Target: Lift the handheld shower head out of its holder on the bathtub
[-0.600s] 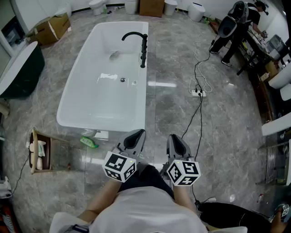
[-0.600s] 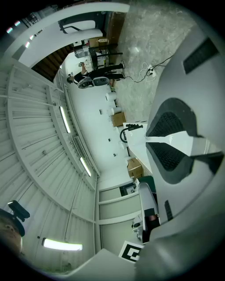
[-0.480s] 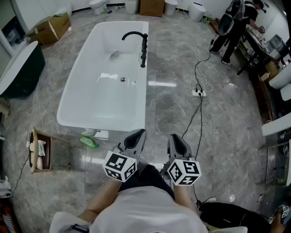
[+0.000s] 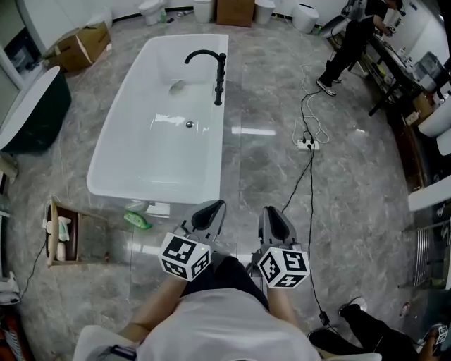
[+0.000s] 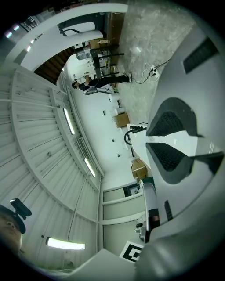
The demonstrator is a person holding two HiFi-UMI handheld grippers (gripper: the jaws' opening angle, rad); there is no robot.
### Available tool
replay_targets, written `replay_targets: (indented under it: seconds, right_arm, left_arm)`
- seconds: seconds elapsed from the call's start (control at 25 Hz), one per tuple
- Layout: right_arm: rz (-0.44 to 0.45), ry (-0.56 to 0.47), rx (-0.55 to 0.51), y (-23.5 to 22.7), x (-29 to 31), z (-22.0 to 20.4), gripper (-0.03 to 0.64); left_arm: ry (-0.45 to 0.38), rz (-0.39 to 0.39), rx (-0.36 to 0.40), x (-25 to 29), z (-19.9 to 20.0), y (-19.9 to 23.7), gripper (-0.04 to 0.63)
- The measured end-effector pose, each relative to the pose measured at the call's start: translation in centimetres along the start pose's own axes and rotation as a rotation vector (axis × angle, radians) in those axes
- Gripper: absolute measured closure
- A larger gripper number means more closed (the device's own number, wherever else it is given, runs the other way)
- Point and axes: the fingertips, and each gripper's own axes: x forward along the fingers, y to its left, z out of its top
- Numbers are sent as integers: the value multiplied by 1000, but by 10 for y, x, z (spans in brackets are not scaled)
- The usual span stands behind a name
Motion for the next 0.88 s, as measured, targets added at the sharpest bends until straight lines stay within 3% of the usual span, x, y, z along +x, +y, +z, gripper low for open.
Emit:
replay_targets:
  seconds: [0.56,0.88]
  right_arm:
    - [27,-52,-25,-36,-25,7,563]
    - [18,-34,-4,-57,-13,3,563]
  left_arm:
    - [-3,-15,4,28,-16,-49,583]
    - [9,-8,-13,50,-22,-43,583]
